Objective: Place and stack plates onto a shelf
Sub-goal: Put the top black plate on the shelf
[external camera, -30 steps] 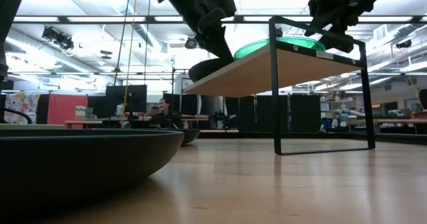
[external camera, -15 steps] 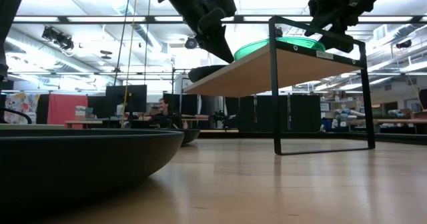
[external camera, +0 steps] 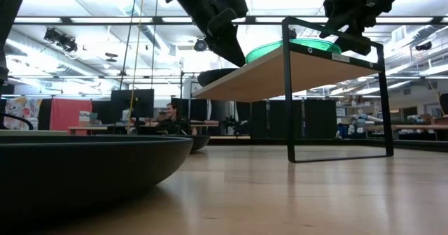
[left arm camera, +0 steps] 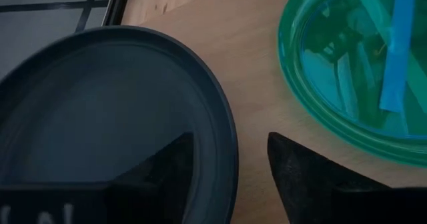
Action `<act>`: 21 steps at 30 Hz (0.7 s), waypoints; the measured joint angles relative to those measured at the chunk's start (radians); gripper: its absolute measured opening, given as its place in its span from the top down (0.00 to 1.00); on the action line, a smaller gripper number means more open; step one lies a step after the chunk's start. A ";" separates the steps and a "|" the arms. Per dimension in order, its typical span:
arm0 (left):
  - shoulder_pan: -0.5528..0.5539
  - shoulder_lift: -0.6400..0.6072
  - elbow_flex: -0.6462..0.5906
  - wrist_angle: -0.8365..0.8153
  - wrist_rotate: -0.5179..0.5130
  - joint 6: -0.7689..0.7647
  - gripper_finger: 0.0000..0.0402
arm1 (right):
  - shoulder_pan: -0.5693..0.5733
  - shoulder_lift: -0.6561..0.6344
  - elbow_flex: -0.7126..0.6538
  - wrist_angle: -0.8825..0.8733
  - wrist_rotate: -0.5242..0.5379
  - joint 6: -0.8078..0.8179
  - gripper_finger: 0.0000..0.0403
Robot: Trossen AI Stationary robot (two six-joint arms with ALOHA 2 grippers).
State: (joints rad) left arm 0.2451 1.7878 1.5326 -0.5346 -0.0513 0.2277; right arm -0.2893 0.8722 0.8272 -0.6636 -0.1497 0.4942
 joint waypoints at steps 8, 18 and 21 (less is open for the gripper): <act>0.000 0.000 0.000 0.000 0.000 -0.007 0.49 | 0.000 0.000 0.000 0.000 0.000 0.000 0.37; -0.015 -0.012 -0.001 -0.013 0.000 -0.006 0.50 | 0.000 0.000 0.000 0.000 0.000 0.000 0.37; -0.022 -0.033 -0.001 -0.027 0.000 -0.006 0.50 | 0.000 0.000 0.000 0.000 0.000 0.000 0.37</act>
State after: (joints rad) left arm 0.2228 1.7551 1.5316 -0.5620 -0.0510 0.2213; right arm -0.2893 0.8722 0.8272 -0.6639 -0.1501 0.4940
